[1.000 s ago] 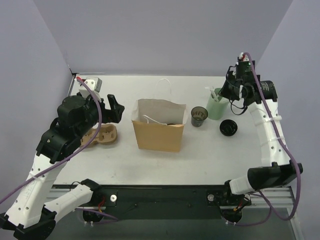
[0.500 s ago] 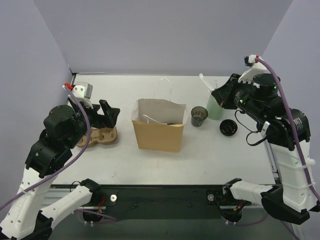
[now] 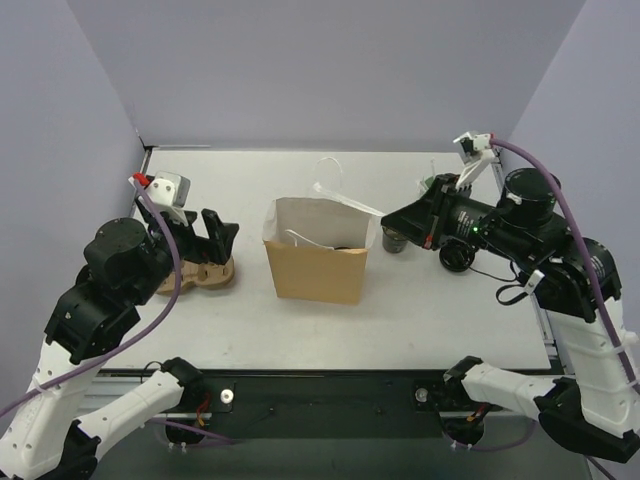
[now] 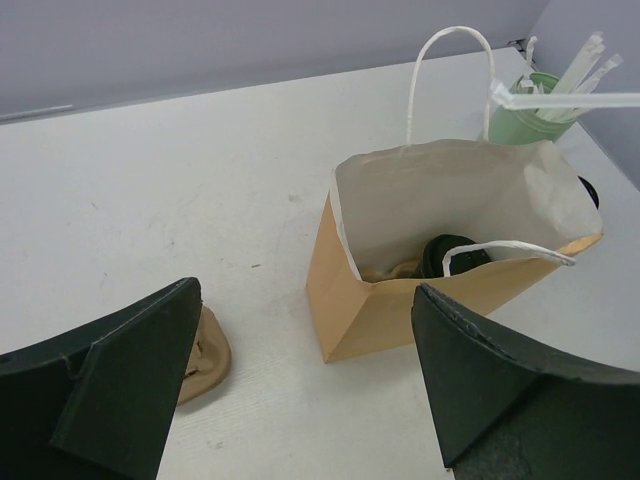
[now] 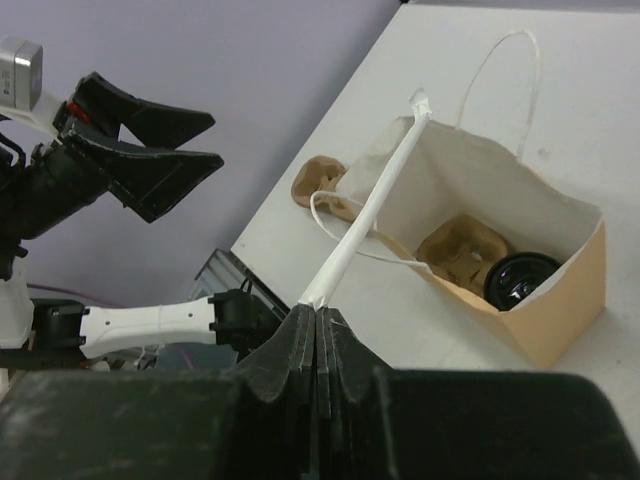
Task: Pack the takeout coffee
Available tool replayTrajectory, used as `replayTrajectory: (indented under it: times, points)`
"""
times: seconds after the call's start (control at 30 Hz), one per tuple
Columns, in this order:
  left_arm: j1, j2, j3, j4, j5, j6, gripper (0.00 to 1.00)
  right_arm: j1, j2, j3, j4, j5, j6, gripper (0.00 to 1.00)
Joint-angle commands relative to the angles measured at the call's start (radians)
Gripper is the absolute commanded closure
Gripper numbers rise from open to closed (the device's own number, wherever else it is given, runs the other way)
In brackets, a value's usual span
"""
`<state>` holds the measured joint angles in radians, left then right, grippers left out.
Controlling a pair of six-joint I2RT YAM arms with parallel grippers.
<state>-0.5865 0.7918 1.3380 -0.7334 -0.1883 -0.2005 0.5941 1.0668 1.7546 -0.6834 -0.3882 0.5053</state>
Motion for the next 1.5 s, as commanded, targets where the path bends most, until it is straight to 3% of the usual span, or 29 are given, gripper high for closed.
replayTrajectory:
  times: [0.0, 0.23, 0.43, 0.5, 0.53, 0.6, 0.63, 0.83, 0.9, 0.93, 0.97, 1.23, 1.47]
  points:
    - [-0.012, -0.009, 0.035, -0.009, -0.048, 0.049, 0.04, 0.035, 0.047, -0.038, 0.047, -0.087, 0.044, 1.00]
    - [-0.013, -0.023, 0.027, -0.027, -0.062, 0.058, 0.04, 0.093, 0.185, -0.035, 0.033, -0.041, 0.058, 1.00]
    - [-0.013, -0.032, 0.046, -0.032, -0.076, 0.078, 0.04, 0.133, 0.365, 0.066, -0.007, -0.014, 0.038, 0.96]
    - [-0.013, -0.031, 0.049, -0.032, -0.080, 0.084, 0.04, 0.145, 0.421, 0.144, -0.027, 0.047, 0.047, 0.84]
    - [-0.013, -0.032, 0.052, -0.031, -0.082, 0.091, 0.03, 0.156, 0.470, 0.170, -0.036, 0.060, 0.064, 0.71]
    - [-0.015, -0.032, 0.056, -0.027, -0.082, 0.098, 0.03, 0.162, 0.499, 0.227, -0.048, 0.098, 0.068, 0.63]
    - [-0.015, -0.031, 0.059, -0.026, -0.082, 0.102, 0.03, 0.164, 0.509, 0.236, -0.050, 0.112, 0.070, 0.55]
    - [-0.016, -0.028, 0.073, -0.018, -0.057, 0.099, 0.03, 0.161, 0.446, 0.220, -0.077, 0.253, 0.094, 0.27]
    - [-0.016, -0.034, 0.070, 0.002, -0.022, 0.089, 0.03, 0.150, 0.423, 0.210, -0.113, 0.285, 0.105, 0.24]
    - [-0.016, -0.035, 0.067, 0.011, -0.008, 0.084, 0.03, 0.145, 0.412, 0.195, -0.120, 0.284, 0.105, 0.06]
    - [-0.016, -0.039, 0.064, 0.034, 0.015, 0.075, 0.03, 0.144, 0.398, 0.183, -0.122, 0.288, 0.095, 0.00]
    - [-0.015, -0.069, 0.036, 0.158, 0.007, 0.042, 0.03, 0.142, 0.205, 0.050, -0.125, 0.469, 0.018, 0.00]
    - [-0.015, -0.074, 0.021, 0.203, 0.065, -0.013, 0.03, 0.142, 0.032, -0.076, -0.108, 0.581, 0.081, 0.00]
